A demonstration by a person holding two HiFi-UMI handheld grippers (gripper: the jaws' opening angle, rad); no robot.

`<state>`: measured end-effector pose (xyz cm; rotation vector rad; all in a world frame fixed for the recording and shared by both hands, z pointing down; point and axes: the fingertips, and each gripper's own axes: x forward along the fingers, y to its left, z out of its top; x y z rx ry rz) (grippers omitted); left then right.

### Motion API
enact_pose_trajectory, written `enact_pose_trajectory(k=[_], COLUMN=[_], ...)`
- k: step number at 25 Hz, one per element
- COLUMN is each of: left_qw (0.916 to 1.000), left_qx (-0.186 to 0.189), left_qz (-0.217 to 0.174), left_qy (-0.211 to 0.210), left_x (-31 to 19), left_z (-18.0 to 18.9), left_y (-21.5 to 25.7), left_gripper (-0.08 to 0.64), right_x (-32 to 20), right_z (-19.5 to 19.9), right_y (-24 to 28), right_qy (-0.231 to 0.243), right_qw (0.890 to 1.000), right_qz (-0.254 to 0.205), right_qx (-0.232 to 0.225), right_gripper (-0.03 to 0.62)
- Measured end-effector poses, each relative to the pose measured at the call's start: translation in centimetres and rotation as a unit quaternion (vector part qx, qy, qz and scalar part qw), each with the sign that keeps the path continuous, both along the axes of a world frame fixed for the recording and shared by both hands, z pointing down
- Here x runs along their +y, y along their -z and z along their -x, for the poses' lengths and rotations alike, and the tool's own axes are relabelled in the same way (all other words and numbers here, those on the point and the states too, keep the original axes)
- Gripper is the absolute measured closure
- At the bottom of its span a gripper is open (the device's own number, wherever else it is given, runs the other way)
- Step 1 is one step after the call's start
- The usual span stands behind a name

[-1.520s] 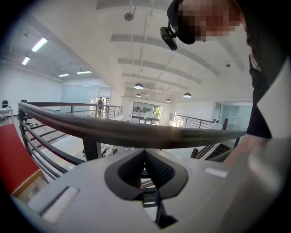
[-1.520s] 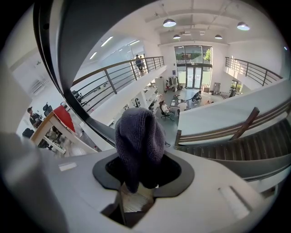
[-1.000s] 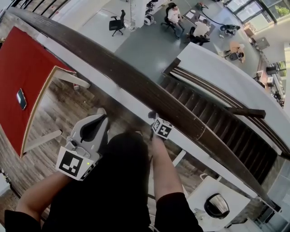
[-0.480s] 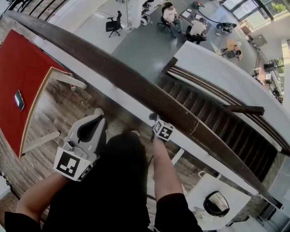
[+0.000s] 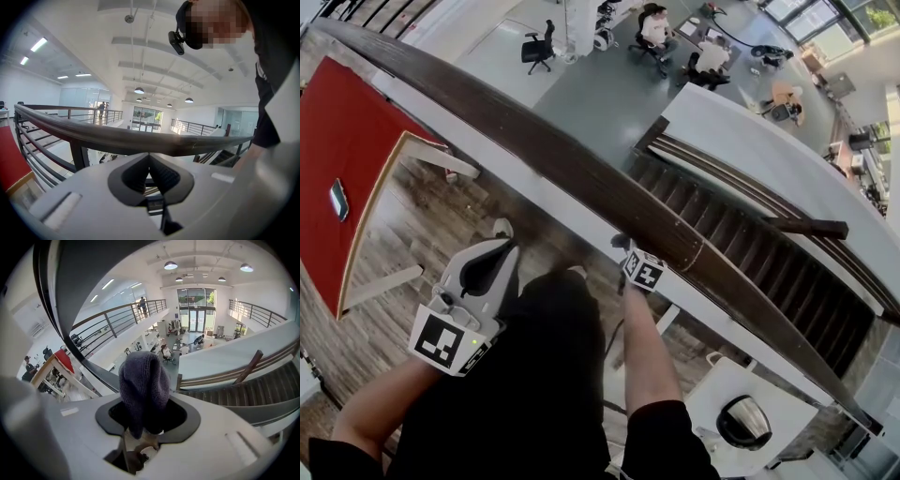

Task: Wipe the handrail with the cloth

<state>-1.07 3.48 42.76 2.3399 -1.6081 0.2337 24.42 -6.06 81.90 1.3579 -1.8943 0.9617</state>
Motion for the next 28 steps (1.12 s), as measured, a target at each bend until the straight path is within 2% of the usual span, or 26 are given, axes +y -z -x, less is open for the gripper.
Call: enact_pose_trajectory(k=[20,26,28], left_qw=[0.9999,0.9994,0.9992], left_qx=[-0.005,-0.002,-0.003], left_qz=[0.013,0.031,0.036], left_qy=[-0.007,0.013,0.014], left_x=[0.6,1.5,1.8], left_z=[-1.8,-0.7,-0.7], left_y=[-0.2,-0.6,-0.5], left_gripper=[0.560,0.560,0.560], right_x=[1.0,1.4,1.7], right_z=[-3.5,-3.2,-2.8], right_y=[0.4,0.6,0.6], right_qy=[-0.026,-0.039,-0.049], right_qw=[1.000,0.999,0.998], right_qz=[-0.006,-0.010,-0.013], right_qx=[-0.009,-0.013,-0.028], right_gripper=[0.446,0.460,0.462])
